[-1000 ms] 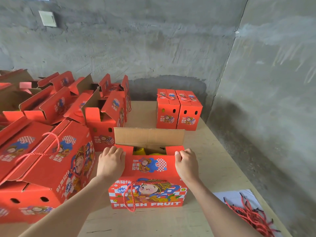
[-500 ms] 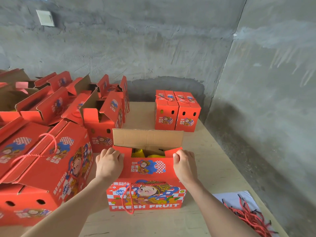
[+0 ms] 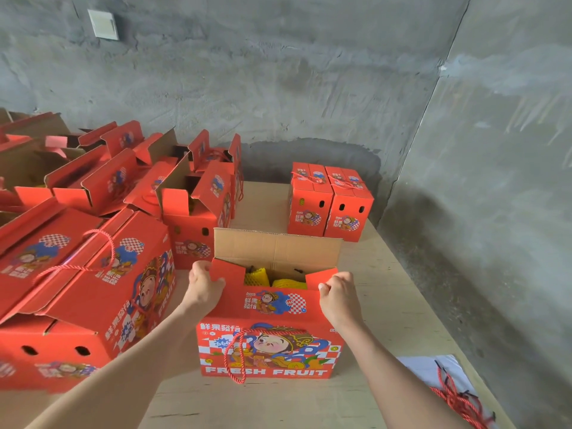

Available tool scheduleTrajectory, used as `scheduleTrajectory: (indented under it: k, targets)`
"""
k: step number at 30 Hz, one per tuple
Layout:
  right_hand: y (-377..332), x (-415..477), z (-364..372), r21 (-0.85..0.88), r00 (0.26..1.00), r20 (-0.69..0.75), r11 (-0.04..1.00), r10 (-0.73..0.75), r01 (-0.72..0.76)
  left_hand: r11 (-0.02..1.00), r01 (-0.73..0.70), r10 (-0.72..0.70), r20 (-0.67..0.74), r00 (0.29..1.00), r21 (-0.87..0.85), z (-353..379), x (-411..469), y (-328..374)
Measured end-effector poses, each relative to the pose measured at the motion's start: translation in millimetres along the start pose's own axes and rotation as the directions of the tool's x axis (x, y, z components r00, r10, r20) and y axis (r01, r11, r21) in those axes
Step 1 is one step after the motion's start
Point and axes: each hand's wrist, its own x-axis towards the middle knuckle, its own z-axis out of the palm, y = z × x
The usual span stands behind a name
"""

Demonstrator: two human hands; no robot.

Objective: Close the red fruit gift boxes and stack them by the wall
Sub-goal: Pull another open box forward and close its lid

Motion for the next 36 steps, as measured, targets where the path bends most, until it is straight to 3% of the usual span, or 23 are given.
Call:
scheduleTrajectory:
  k: [2, 5, 8, 12, 15, 18, 21, 24, 28, 30, 33, 36]
  targets:
    - [-3.1, 0.7, -0.4, -0.011, 1.0, 0.008, 1.0, 0.003, -0.003, 0.987, 0.114, -0.103, 0.096, 0.99, -0.116, -2.8, 0.8, 6.5]
    - [-8.6, 2.3, -3.0, -0.003, 1.0, 0.014, 1.0, 0.014, -0.014, 0.996, 0.085, -0.082, 0.116, 0.99, -0.022, -5.5, 2.7, 12.4]
    - [-13.2, 0.5, -4.7, 0.044, 0.998, 0.028, 0.997, 0.062, -0.063, 0.994, 0.098, -0.093, 0.105, 0.99, -0.043, -7.2, -4.0, 14.3]
    - [-7.1, 7.4, -9.4, 0.199, 0.996, 0.061, 0.977, 0.064, -0.075, 0.976, 0.148, -0.133, 0.102, 0.986, -0.158, -7.2, -5.8, 3.6]
    - [-4.3, 18.1, -14.5, 0.348, 0.993, 0.102, 0.937, -0.059, 0.02, 0.945, 0.194, -0.174, 0.098, 0.98, -0.262, -9.4, -2.5, 3.1]
    - [-2.8, 18.8, -14.1, 0.436, 0.991, 0.114, 0.9, -0.076, 0.019, 0.935, 0.158, -0.146, 0.062, 0.987, -0.317, -4.3, -1.7, 0.0]
    - [0.9, 19.0, -10.0, 0.407, 0.991, 0.069, 0.91, -0.116, 0.078, 0.996, -0.078, 0.074, -0.074, 0.995, -0.043, 4.1, -6.9, -8.0]
    - [2.8, 18.0, -8.4, 0.462, 0.993, -0.059, 0.879, -0.1, 0.116, 0.91, -0.273, 0.344, -0.2, 0.917, 0.312, 11.1, -16.7, -8.4]
    - [4.4, 11.3, -11.1, 0.457, 0.983, -0.162, 0.876, -0.086, 0.152, 0.745, -0.387, 0.543, -0.157, 0.825, 0.543, 14.1, -21.9, -10.1]
    - [5.3, 6.8, -10.0, 0.315, 0.946, -0.245, 0.906, -0.211, 0.283, 0.669, -0.413, 0.577, -0.082, 0.812, 0.618, 14.5, -20.9, -13.7]
    - [2.6, 2.4, -5.7, 0.063, 0.9, -0.147, 0.904, -0.411, 0.423, 0.634, -0.411, 0.548, -0.005, 0.836, 0.655, 14.8, -19.6, -14.4]
    - [2.1, 4.3, -2.6, -0.089, 0.899, 0.054, 0.895, -0.435, 0.438, 0.592, -0.429, 0.552, 0.045, 0.833, 0.682, 12.7, -19.0, -13.2]
